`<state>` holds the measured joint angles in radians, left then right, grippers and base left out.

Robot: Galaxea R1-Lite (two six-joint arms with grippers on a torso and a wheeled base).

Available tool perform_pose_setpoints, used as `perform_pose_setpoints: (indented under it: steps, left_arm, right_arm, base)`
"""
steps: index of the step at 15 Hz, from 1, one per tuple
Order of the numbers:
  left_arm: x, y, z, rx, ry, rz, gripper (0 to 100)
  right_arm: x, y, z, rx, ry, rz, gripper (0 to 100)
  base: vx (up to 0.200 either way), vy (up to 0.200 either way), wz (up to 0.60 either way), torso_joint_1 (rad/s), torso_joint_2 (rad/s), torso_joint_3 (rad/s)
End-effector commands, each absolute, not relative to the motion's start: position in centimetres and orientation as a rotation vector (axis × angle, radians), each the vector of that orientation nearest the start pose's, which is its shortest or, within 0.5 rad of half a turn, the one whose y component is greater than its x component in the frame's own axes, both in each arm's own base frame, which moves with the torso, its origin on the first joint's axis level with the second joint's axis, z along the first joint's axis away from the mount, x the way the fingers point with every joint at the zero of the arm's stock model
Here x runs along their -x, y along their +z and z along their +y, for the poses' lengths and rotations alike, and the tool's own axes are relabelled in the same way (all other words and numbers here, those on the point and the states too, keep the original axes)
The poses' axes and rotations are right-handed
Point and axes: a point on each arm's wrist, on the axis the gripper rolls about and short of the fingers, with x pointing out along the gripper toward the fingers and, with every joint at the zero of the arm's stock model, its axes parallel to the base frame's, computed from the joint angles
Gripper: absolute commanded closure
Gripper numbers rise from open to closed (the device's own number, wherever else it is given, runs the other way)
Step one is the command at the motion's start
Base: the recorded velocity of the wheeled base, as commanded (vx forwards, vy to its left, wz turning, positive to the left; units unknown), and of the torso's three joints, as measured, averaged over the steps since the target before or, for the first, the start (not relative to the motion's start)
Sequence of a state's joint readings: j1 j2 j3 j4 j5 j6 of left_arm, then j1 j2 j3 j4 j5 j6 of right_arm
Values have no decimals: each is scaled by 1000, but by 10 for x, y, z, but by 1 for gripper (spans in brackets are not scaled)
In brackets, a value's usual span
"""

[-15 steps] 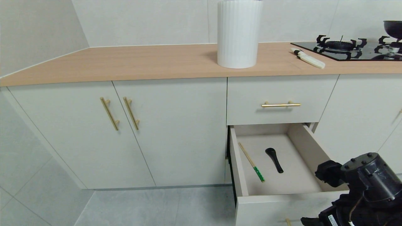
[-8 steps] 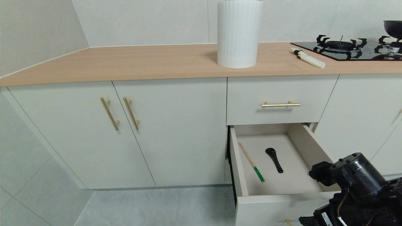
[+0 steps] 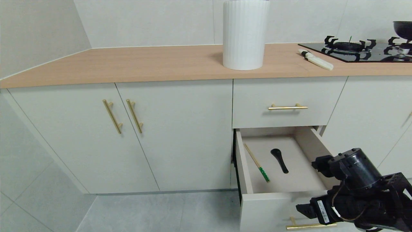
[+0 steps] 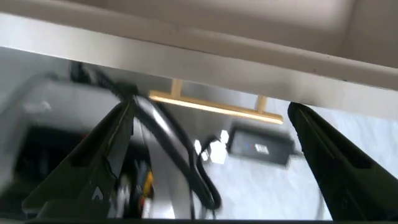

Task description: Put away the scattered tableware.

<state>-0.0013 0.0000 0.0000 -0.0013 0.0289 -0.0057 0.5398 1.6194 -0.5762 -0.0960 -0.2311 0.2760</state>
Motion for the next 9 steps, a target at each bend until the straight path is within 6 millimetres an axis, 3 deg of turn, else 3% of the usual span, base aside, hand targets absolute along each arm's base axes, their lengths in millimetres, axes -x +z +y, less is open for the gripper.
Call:
perform_pose_setpoints:
  steps: [1,9]
  left_arm:
    - [23,76,1,6,28,0,0]
    - [23,76,1,6,28,0,0]
  right_arm:
    - [-204,96,116,110,142,923,0]
    - [-229,74,129,96,106,843,0]
  base:
    - [0,0,0,0,0,0]
    - [0,0,0,0,0,0]
